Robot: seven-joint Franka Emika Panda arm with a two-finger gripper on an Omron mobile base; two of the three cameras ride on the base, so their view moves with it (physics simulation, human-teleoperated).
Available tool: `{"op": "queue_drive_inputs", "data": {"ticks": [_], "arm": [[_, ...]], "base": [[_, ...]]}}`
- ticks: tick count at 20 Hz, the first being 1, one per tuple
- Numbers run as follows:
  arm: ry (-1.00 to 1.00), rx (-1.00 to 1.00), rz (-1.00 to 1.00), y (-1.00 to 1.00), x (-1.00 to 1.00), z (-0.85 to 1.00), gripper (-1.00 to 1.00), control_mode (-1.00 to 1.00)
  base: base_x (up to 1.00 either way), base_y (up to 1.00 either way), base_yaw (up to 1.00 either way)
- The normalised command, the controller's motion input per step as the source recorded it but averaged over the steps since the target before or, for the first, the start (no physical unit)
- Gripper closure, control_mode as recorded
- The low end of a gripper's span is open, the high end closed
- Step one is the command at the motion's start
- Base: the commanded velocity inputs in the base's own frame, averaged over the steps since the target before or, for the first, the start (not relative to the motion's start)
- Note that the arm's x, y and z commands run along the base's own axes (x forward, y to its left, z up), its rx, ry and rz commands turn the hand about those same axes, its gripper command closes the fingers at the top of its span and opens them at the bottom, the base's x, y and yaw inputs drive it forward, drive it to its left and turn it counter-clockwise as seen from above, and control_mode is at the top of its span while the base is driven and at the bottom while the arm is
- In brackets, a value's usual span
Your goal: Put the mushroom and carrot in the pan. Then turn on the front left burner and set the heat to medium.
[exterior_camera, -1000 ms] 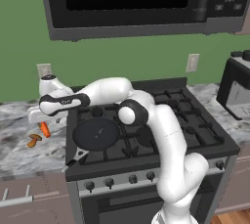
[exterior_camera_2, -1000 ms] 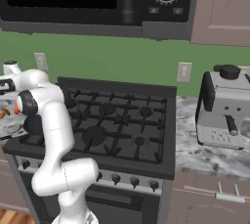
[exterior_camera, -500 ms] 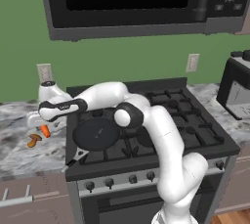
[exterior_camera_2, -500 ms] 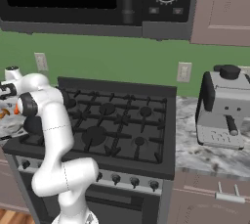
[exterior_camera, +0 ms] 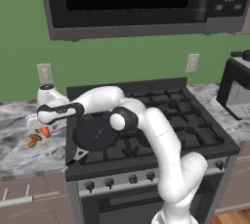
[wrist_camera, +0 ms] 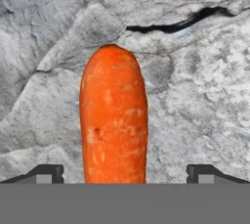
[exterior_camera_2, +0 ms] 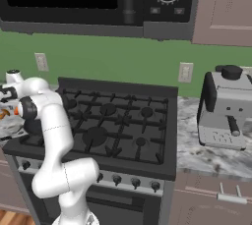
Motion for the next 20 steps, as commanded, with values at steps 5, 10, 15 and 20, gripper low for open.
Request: {"op": "queue_drive_inputs", "data": {"ticks": [5, 10, 15, 20], "arm": [[0.01, 0.0, 0.0, 0.0, 0.0, -0.15, -1.0, -1.0], [0.0, 0.0, 0.0, 0.0, 0.0, 0.0, -1.0, -1.0], [0.0, 0.0, 0.0, 0.0, 0.0, 0.0, 1.0, -1.0], [0.0, 0.0, 0.0, 0.0, -0.03, 0.0, 1.0, -1.0]], "base": [[0.0, 0.0, 0.0], [0.0, 0.0, 0.0], [0.0, 0.0, 0.0], [0.0, 0.0, 0.0]]}}
